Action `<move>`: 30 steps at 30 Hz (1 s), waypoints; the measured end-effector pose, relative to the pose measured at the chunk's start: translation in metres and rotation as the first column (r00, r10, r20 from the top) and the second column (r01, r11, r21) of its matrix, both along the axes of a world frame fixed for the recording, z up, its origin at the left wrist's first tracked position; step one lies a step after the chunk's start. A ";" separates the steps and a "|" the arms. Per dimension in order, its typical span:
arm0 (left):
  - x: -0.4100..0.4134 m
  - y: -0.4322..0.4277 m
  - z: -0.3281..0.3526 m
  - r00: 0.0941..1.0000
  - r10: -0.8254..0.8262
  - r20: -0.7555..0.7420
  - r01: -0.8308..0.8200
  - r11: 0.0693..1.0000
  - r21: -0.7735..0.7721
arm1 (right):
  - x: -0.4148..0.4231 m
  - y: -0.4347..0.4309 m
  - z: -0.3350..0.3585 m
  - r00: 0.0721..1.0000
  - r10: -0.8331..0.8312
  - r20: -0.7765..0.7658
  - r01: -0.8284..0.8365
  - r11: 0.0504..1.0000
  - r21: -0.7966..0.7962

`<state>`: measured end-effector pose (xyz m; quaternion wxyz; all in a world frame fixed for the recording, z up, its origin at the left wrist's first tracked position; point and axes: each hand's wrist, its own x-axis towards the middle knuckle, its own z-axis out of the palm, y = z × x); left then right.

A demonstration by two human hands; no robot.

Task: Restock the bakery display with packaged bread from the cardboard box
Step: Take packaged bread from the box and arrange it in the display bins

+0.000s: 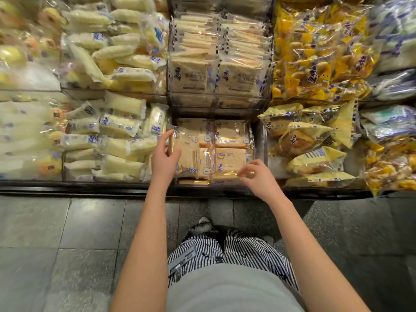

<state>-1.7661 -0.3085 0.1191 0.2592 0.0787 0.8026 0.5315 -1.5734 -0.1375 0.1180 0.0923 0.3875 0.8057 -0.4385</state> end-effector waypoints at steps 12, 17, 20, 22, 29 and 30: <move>0.013 0.011 0.004 1.000 0.003 -0.029 -0.002 0.998 0.061 | -0.012 0.004 -0.007 0.900 0.289 0.327 -0.310 0.951 0.013; 0.010 0.005 -0.002 0.999 0.028 -0.040 -0.026 0.998 0.054 | -0.013 0.015 -0.011 0.908 0.337 0.247 -0.317 0.941 -0.119; 0.007 0.003 -0.004 0.998 0.052 -0.027 -0.050 0.998 0.046 | -0.004 0.008 -0.016 0.956 0.241 0.167 -0.229 0.969 -0.091; 0.006 0.004 -0.005 0.998 0.053 -0.020 -0.052 0.998 0.046 | 0.002 -0.003 -0.022 0.960 0.200 0.198 -0.225 0.968 0.112; 0.009 0.008 -0.007 1.000 0.022 -0.011 -0.021 0.997 0.070 | 0.000 -0.019 -0.034 0.896 0.279 0.345 -0.329 0.940 0.093; 0.010 0.008 -0.007 1.000 0.016 -0.007 -0.016 0.998 0.067 | -0.001 -0.020 -0.034 0.893 0.265 0.364 -0.321 0.942 0.101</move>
